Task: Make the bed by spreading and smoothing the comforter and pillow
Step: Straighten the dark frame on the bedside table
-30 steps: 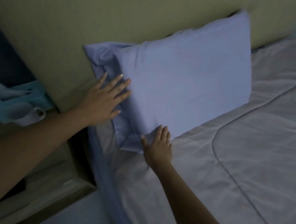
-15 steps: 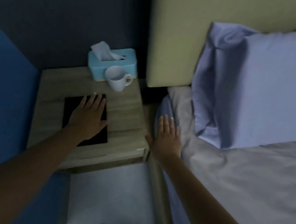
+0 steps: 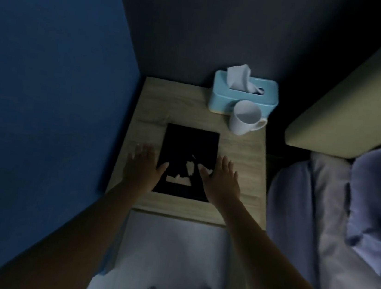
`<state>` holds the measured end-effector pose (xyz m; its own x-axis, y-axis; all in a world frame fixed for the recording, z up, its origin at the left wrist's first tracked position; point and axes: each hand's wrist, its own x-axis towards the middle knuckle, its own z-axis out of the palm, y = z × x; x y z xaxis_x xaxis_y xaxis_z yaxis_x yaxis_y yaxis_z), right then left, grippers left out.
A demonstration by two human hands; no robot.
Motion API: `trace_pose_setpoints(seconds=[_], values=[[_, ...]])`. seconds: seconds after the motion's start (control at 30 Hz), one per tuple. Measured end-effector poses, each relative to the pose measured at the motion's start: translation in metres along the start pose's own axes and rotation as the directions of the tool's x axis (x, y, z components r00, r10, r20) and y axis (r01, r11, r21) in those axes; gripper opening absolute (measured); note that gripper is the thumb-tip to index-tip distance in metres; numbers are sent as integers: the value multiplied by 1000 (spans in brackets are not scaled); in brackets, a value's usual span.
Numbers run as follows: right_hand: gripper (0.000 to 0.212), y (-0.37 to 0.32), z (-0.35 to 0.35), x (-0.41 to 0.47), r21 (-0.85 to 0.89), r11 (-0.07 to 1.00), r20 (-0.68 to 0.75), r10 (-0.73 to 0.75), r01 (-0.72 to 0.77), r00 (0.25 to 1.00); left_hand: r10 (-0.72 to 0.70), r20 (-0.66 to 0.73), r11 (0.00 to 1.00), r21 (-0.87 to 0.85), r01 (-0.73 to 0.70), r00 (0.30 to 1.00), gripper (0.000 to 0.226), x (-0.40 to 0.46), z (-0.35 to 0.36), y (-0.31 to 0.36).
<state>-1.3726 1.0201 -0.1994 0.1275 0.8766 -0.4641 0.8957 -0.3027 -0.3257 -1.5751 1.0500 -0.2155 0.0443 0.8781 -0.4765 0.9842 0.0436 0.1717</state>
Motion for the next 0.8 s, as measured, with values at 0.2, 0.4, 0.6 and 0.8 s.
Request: trace_pose_setpoints(seconds=[0.2,0.4,0.6,0.8], values=[[78,-10,26,34,296,944,70,131,-146,989,-77,28,895,-439,81,997,83,24,21,15],[82,-21,35,43,759,586,162,253,-285,954,-188,158,440,-869,227,969,121,24,21,41],[74,-14,12,30,948,128,273,151,-292,950,-195,170,157,-967,202,966,107,27,5,42],[53,-1,-16,7,985,87,143,61,-148,988,-128,323,-221,-931,291,938,117,44,10,24]])
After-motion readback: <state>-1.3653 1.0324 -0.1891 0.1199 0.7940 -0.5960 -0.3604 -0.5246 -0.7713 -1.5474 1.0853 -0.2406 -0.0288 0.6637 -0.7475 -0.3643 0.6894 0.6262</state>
